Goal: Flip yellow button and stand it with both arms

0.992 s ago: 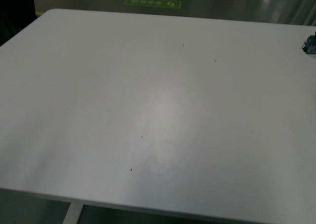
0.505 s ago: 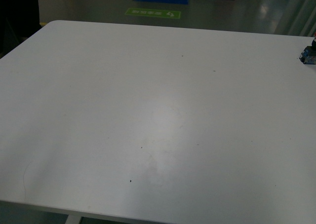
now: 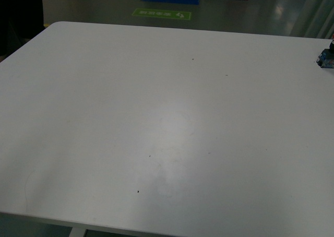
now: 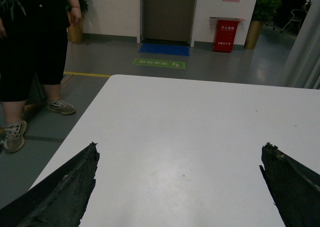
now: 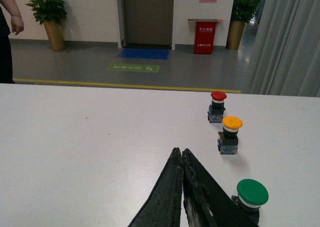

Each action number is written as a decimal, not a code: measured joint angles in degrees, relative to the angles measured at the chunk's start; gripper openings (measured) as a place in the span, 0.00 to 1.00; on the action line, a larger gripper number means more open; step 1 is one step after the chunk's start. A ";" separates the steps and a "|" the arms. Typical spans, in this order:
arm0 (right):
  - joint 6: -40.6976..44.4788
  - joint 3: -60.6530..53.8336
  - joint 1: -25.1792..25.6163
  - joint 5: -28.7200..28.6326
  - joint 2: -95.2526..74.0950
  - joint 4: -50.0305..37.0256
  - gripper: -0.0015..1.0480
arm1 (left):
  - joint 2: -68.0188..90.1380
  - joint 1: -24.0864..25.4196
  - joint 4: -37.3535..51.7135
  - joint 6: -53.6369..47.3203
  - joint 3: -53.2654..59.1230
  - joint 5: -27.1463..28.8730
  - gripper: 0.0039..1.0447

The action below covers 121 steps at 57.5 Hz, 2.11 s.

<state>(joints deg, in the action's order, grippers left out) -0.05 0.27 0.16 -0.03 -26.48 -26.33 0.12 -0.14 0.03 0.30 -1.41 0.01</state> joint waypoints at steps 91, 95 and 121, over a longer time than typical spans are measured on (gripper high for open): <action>0.04 0.02 0.00 -0.02 26.18 26.29 0.91 | 0.00 0.00 0.00 0.00 0.00 0.00 0.94; 0.00 0.02 0.00 -0.02 26.18 26.29 0.94 | 0.00 0.00 0.00 0.00 0.00 0.00 0.94; 0.02 0.02 0.00 -0.02 26.18 26.29 0.93 | 0.00 0.00 0.00 0.00 0.00 0.00 0.94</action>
<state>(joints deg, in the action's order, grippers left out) -0.03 0.30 0.16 -0.05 -0.30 -0.03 0.12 -0.14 0.03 0.30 -1.41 0.01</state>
